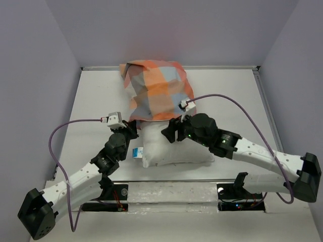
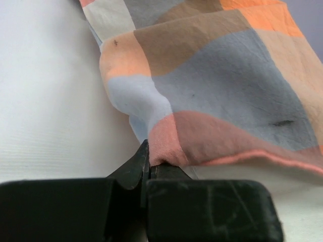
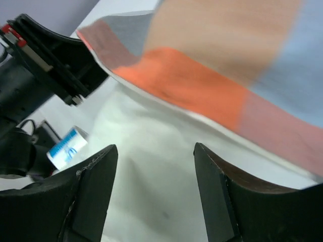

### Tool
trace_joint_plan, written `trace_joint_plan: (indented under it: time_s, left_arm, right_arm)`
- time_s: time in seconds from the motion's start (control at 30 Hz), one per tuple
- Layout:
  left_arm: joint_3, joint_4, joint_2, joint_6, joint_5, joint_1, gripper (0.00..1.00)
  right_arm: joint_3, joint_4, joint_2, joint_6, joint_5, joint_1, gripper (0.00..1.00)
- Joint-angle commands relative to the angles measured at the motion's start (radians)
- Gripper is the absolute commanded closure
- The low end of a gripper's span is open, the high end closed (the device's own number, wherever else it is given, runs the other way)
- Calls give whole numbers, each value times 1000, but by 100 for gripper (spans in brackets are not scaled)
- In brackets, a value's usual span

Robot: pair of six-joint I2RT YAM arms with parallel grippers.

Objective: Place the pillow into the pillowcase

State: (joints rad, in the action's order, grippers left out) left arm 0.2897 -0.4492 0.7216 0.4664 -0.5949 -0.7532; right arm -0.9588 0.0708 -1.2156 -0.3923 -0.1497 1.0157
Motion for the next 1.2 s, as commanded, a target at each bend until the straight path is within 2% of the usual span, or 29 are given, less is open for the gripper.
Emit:
trace_joint_plan:
  time_s: [0.0, 0.17, 0.33, 0.47, 0.67, 0.83, 0.97, 1.07, 1.17]
  left_arm:
    - [63, -29, -27, 32, 70, 18, 100]
    - [88, -11, -31, 38, 99, 20, 100]
    - [103, 4, -53, 51, 144, 20, 100]
    - [117, 30, -67, 48, 144, 20, 100]
    - [117, 52, -63, 51, 144, 20, 100]
    - [120, 60, -63, 44, 129, 20, 100]
    - [131, 55, -59, 44, 129, 20, 100]
    - [147, 70, -63, 41, 129, 22, 100]
    - [160, 79, -70, 31, 124, 22, 100]
  right_arm:
    - [124, 92, 177, 95, -226, -15, 33]
    - [190, 118, 240, 125, -434, -35, 29]
    - [172, 103, 153, 182, -459, -72, 27]
    - [166, 31, 97, 188, -508, -92, 30]
    - [160, -32, 76, 119, -623, -147, 40]
    - [178, -136, 68, 133, -591, -157, 41]
    - [193, -279, -14, 126, -554, -206, 39]
    - [255, -379, -44, 99, -486, -262, 39]
    - [353, -466, -7, 70, -427, -295, 40]
